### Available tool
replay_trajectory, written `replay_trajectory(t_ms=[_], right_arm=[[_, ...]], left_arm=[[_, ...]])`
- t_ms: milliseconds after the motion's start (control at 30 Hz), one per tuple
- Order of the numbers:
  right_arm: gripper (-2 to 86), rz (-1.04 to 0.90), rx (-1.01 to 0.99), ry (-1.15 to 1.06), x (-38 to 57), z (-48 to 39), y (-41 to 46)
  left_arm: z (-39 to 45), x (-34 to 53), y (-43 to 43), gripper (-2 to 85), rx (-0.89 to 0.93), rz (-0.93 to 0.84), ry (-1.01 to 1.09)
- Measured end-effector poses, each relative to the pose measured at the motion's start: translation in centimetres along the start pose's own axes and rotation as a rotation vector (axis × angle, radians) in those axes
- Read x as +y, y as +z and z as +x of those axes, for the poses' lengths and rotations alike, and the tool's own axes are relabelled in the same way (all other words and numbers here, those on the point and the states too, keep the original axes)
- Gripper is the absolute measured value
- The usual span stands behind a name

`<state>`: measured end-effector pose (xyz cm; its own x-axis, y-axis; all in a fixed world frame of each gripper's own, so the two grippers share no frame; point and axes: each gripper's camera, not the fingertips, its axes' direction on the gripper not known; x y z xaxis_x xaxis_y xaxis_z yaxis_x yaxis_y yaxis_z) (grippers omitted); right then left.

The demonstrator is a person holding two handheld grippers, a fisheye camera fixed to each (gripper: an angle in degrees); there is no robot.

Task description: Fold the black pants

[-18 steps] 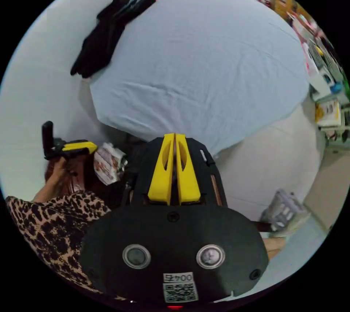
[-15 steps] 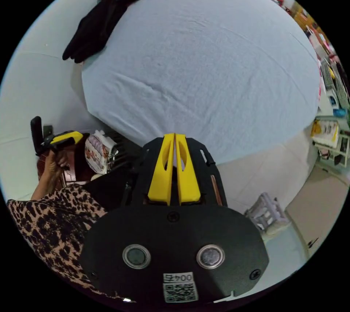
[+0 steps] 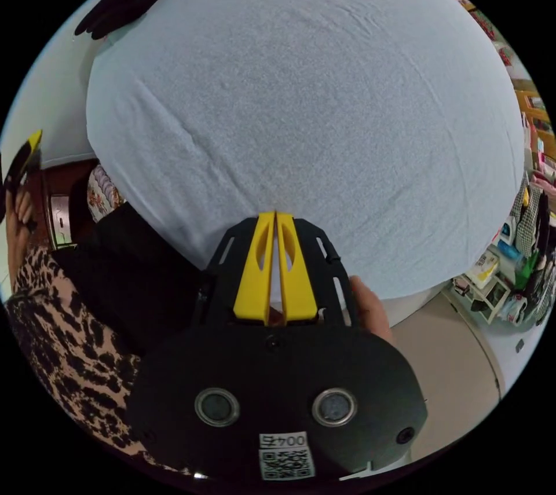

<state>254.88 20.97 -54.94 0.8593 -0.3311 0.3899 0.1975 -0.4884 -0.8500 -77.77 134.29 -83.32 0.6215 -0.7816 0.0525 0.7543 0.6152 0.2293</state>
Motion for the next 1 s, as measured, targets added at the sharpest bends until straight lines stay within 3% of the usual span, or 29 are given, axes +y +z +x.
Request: replay_trajectory(t_ms=[267,467,633,900,1000], right_arm=[[-0.8,-0.053,-0.175,0.05,-6.7,3.2,-6.8],[-0.9,-0.069,-0.133,0.034,-10.4,3.2,-11.1],[-0.9,-0.068,-0.116,0.045,-12.7,3.4,-14.0],[-0.8,-0.052,-0.032,0.057,-15.3,2.8,-18.1],[-0.8,-0.041,-0.029,0.052,-15.9,3.0,-19.4]], left_arm=[[-6.1,-8.3,-10.8,2.3,-0.097,0.159,-0.023],[-11.3,-14.3,-19.2,11.4,-0.211,0.31,-0.082],[-15.2,-18.3,-22.1,15.2,-0.271,0.331,-0.118],[-20.7,-22.9,-23.5,17.4,-0.103,0.427,-0.302],[-20.6,-24.9,-23.9,12.0,-0.079,0.442,-0.3]])
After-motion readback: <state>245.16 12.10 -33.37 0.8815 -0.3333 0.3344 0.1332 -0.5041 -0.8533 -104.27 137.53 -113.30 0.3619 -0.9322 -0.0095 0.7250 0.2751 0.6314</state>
